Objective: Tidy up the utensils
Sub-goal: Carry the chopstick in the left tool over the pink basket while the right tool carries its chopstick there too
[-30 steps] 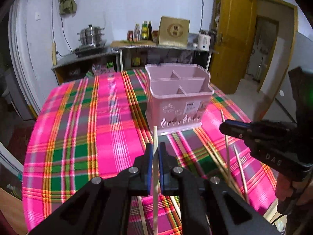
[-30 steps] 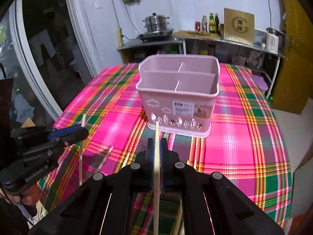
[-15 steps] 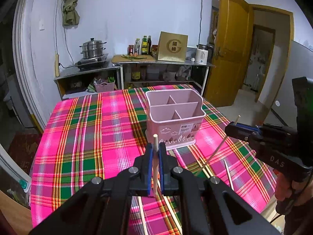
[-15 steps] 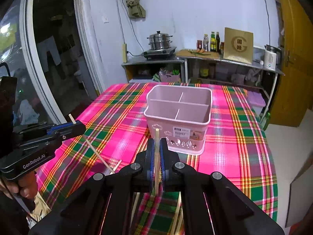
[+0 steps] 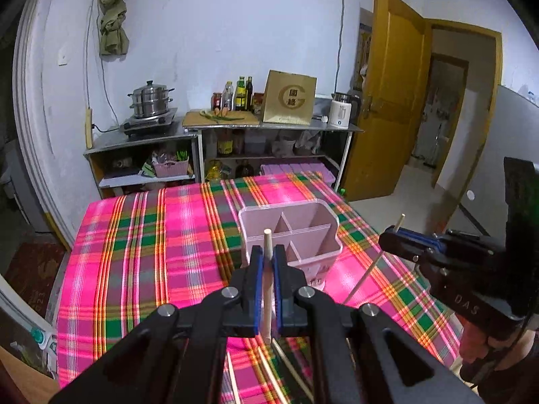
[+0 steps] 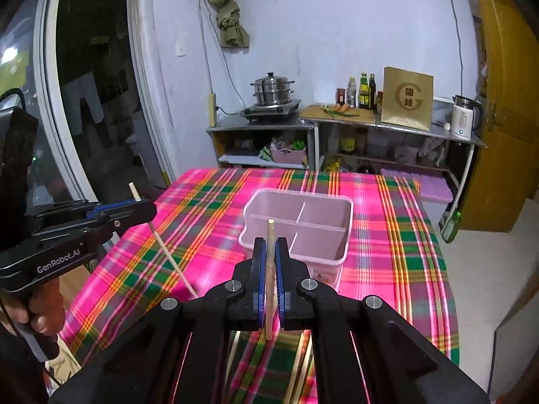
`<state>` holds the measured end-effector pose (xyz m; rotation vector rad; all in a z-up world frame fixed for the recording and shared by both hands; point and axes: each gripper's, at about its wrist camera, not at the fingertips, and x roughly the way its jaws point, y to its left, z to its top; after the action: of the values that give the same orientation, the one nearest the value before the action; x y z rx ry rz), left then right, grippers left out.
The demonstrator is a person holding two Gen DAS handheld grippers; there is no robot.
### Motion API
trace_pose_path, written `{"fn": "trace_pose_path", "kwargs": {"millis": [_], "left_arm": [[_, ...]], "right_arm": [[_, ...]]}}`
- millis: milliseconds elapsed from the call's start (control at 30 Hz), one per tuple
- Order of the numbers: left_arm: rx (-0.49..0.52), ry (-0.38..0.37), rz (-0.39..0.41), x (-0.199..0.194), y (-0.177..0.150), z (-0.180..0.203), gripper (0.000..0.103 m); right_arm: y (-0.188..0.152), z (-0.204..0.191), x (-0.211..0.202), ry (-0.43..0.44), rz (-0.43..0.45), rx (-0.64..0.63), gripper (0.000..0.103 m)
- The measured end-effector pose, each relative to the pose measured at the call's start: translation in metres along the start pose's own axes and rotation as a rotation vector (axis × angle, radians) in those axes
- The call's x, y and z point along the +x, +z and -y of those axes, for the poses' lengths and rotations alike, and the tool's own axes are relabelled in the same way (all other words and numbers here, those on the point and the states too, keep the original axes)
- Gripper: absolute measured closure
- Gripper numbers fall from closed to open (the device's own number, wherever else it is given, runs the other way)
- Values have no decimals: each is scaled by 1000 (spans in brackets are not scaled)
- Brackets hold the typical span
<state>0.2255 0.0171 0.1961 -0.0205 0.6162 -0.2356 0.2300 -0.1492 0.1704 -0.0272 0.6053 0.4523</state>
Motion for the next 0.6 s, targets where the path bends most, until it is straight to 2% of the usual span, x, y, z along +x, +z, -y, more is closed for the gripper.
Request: {"fn": "trace_pose_path", "kwargs": {"millis": [400, 600], "left_arm": [[-1, -11, 33, 21, 59, -2, 97], [-2, -4, 48, 35, 76, -5, 97]], "right_arm": [[56, 4, 11, -4, 60, -11, 98], [74, 8, 24, 4, 83, 2, 98]]}}
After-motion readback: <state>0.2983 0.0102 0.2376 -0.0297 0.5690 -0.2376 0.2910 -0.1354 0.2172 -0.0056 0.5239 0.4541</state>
